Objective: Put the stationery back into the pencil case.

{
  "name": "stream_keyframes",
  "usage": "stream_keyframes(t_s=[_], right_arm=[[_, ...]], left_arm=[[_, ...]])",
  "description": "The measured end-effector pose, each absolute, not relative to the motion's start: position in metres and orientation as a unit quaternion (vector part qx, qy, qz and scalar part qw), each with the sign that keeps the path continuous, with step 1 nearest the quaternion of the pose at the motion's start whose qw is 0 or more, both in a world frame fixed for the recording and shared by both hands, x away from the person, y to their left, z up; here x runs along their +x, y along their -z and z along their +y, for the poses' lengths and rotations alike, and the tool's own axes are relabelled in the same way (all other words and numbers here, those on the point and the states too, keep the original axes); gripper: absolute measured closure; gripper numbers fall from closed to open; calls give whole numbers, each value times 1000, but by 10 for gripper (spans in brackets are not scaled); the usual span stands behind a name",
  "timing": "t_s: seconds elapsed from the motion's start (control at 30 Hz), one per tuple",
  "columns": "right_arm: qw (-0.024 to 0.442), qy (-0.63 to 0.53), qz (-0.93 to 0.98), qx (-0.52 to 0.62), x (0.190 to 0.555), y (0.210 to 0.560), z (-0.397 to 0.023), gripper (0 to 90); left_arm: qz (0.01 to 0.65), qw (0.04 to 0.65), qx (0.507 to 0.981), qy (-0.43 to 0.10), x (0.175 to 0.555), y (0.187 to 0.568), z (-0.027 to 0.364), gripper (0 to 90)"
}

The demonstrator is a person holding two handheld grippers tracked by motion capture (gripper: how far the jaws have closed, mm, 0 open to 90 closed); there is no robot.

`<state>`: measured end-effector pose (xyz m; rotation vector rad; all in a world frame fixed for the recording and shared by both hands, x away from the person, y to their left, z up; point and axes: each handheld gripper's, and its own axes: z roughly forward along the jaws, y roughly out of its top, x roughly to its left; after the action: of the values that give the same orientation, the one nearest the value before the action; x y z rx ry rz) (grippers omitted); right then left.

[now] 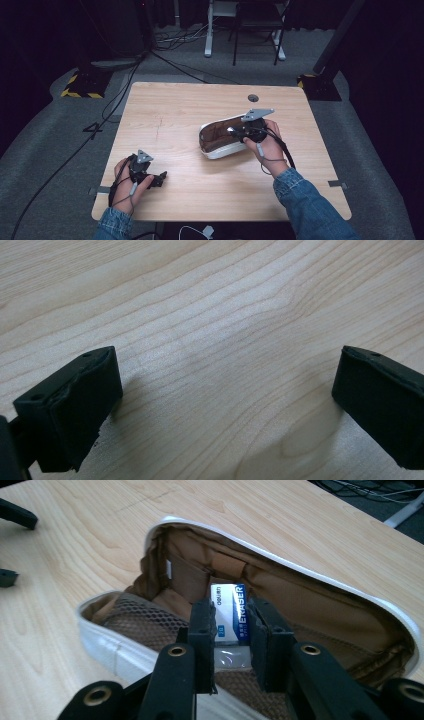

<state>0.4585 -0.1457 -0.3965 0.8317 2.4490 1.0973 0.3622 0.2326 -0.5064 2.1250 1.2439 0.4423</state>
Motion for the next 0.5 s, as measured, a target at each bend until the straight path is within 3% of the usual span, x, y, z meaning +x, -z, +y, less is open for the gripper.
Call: stream_keyframes(t_s=[0.5], right_arm=[[161,-348,872,305,483,412,-136,736]], left_arm=[[470,314,808,-167,363,506,232,1]])
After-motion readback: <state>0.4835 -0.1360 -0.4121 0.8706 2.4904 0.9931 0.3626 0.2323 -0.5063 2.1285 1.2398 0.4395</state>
